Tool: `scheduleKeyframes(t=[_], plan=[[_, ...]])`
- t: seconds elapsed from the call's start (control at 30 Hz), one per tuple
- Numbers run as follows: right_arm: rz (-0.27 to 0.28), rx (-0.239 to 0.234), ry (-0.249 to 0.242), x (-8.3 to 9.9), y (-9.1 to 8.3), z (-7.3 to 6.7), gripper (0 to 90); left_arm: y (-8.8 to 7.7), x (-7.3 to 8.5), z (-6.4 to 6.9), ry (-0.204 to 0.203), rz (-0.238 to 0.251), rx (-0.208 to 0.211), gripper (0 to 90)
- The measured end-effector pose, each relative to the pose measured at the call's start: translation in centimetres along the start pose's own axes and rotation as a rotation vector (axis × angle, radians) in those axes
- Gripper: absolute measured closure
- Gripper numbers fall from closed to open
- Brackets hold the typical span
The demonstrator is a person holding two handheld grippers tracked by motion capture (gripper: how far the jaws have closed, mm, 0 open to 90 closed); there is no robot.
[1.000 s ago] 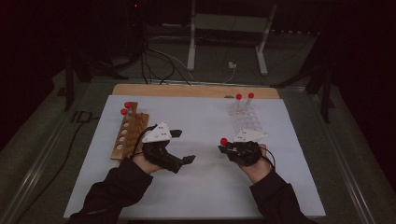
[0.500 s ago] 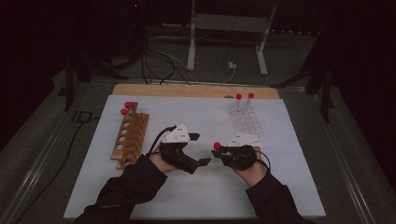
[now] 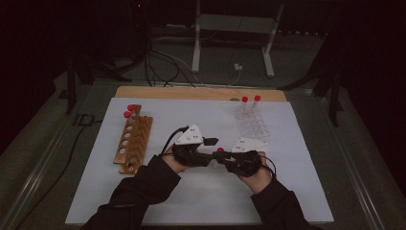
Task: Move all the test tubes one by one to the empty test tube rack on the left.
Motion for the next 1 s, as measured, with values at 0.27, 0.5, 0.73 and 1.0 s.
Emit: scheduleKeyframes(t=[0.27, 0.5, 0.73, 1.0], plan=[[0.004, -0.003, -0.006, -0.1, -0.1, -0.1, 75.2, 0.8, 0.5, 0.2, 0.019, -0.053, 0.006, 66.9], [-0.001, -0.005, -0.004, 0.0, 0.0, -0.2, 75.2, 1.0, 0.7, 0.3, 0.032, -0.067, 0.008, 71.7], [0.010, -0.009, 0.002, -0.2, -0.1, -0.1, 75.0, 0.9, 0.5, 0.3, 0.042, -0.067, -0.001, 72.2], [0.037, -0.003, 0.028, -0.4, -0.5, 0.2, 59.7, -0.1, 0.2, -0.9, 0.024, -0.053, -0.051, 72.3]])
Point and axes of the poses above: each handheld gripper's, and its own axes: y roughly forward along the jaws, x roughly out of its underside, z roughly to its right, the point moved 9 cm from there along y, roughly forward along the jaws, and after that the axes turned 4 degrees about -z, right-handed, at the moved point
